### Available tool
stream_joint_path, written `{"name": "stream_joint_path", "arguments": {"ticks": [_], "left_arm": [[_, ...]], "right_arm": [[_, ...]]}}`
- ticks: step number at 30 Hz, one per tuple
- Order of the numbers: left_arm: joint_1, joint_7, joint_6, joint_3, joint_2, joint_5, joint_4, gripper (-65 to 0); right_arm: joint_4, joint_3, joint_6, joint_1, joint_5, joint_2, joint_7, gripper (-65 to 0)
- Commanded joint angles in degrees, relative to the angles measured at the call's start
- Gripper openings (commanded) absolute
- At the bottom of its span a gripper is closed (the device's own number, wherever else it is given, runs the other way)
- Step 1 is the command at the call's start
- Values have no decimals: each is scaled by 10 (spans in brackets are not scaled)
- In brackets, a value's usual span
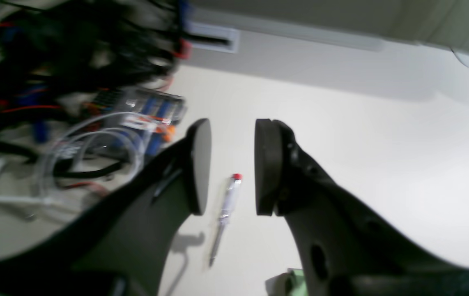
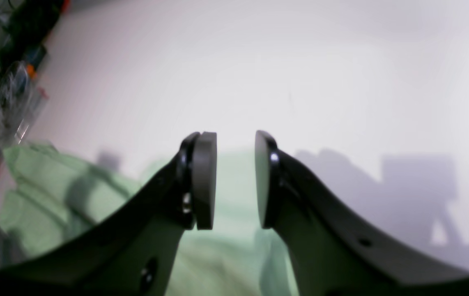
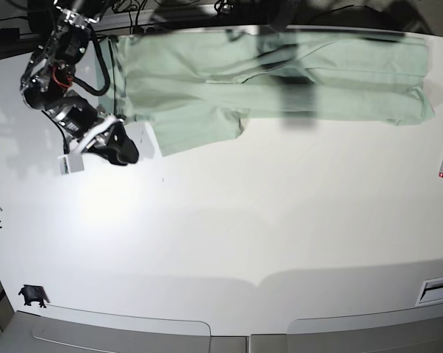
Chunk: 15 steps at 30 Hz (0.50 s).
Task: Fold the T-shirt properly
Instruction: 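Release and grasp the collar end of the strip with the right gripper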
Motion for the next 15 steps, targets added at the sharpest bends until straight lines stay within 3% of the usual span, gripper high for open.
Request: {"name": "stream_joint_path", "arguments": {"ticks": [1,4,7,11,15], "left_arm": [[-3,-7,-2,-6,-17,-10,7,-486],[6,20,-2,-6,-9,-10,7,-486],[20,18,-2,-6,14,-10,7,-486],[44,17,-2,-6,53,-10,7,-486],[69,17,-2,-6,96,-11,7,-486]], "right_arm": [[3,0,3,17,-4,-3,23,-503],[-9,-8,3,41,-61,-32,46,-503],[-30,-29,-18,61,-135,-49,72,-503],[-73,-61,-49,75,-202,-45,82,-503],[-101,-75,-66,74,-231,-44,82,-503]]}}
